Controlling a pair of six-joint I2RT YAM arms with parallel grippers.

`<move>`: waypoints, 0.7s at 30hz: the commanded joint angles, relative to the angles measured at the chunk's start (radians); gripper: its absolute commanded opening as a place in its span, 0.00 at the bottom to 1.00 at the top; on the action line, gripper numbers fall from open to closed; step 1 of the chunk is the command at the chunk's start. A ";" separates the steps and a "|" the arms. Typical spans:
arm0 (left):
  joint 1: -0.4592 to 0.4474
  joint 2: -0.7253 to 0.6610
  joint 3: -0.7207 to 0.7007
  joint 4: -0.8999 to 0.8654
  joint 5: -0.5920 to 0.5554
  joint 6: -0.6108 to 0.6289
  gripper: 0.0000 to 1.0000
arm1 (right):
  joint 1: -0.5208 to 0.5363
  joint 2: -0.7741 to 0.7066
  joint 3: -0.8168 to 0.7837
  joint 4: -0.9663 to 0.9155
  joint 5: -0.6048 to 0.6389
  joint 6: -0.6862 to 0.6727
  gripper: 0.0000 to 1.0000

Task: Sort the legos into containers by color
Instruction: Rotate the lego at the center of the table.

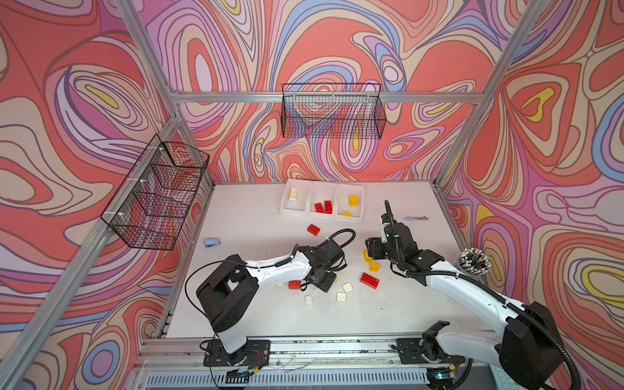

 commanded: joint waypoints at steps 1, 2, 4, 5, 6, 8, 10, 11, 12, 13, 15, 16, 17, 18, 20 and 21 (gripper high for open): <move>0.001 0.039 0.018 -0.023 -0.047 0.026 0.54 | -0.009 -0.018 -0.018 0.024 -0.012 0.022 0.70; 0.000 0.041 0.018 -0.029 -0.055 0.025 0.54 | -0.011 -0.019 -0.019 0.027 -0.015 0.021 0.69; 0.000 0.034 0.017 -0.035 -0.064 0.020 0.54 | -0.011 -0.016 -0.021 0.031 -0.021 0.022 0.69; 0.000 0.027 0.017 -0.039 -0.065 0.016 0.54 | -0.011 -0.013 -0.023 0.034 -0.025 0.020 0.70; 0.000 0.018 0.017 -0.040 -0.062 0.012 0.53 | -0.010 -0.010 -0.025 0.038 -0.028 0.019 0.70; 0.001 -0.007 0.020 -0.043 -0.051 0.003 0.54 | -0.010 -0.003 -0.027 0.046 -0.037 0.019 0.70; 0.001 -0.027 0.029 -0.055 -0.049 -0.002 0.54 | -0.011 0.004 -0.027 0.052 -0.044 0.017 0.70; 0.000 -0.040 0.035 -0.062 -0.048 -0.003 0.54 | -0.010 0.007 -0.027 0.053 -0.045 0.017 0.70; 0.001 -0.050 0.039 -0.068 -0.047 -0.001 0.54 | -0.010 0.007 -0.027 0.054 -0.046 0.016 0.70; 0.000 -0.060 0.045 -0.074 -0.046 0.006 0.54 | -0.010 0.005 -0.027 0.055 -0.049 0.016 0.70; 0.000 -0.075 0.053 -0.091 -0.054 0.028 0.54 | -0.011 0.003 -0.027 0.057 -0.051 0.013 0.70; 0.000 -0.077 0.061 -0.107 -0.064 0.043 0.53 | -0.010 0.002 -0.028 0.057 -0.052 0.014 0.70; 0.000 -0.073 0.070 -0.130 -0.071 0.061 0.53 | -0.011 -0.001 -0.030 0.057 -0.053 0.014 0.70; 0.000 -0.065 0.085 -0.153 -0.072 0.078 0.53 | -0.011 -0.002 -0.030 0.056 -0.055 0.013 0.70; 0.001 -0.041 0.107 -0.197 -0.071 0.103 0.50 | -0.011 -0.009 -0.031 0.055 -0.061 0.013 0.70; 0.001 -0.033 0.111 -0.206 -0.069 0.111 0.48 | -0.010 -0.013 -0.032 0.054 -0.064 0.013 0.70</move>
